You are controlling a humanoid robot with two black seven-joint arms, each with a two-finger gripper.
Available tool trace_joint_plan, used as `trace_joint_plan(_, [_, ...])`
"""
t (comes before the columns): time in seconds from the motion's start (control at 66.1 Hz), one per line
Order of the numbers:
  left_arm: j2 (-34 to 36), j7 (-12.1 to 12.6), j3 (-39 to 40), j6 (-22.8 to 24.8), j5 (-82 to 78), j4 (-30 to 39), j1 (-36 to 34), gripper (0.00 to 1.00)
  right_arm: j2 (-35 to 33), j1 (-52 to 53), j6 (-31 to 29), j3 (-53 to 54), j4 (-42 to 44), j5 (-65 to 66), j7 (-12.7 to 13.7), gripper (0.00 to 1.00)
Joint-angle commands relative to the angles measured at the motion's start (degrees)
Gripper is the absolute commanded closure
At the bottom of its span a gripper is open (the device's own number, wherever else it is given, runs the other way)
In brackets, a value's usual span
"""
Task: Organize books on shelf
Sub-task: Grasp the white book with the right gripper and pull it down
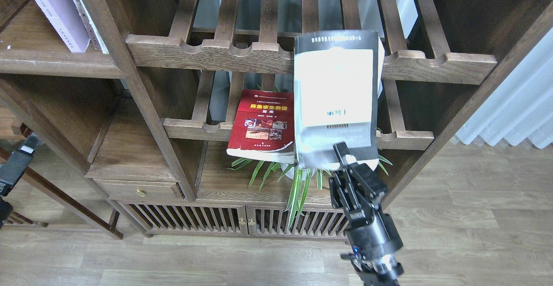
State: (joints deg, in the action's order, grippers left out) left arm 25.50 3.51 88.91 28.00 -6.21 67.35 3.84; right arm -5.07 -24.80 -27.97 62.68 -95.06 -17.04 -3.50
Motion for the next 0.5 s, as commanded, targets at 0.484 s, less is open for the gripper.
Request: trace_joint_plan(0.484, [-1.2, 0.0, -2.9, 0.0, 0.0, -0.1, 0.2, 0.00, -9.1, -7.7, 0.0, 2.7, 4.0, -8.1, 0.0, 0.96])
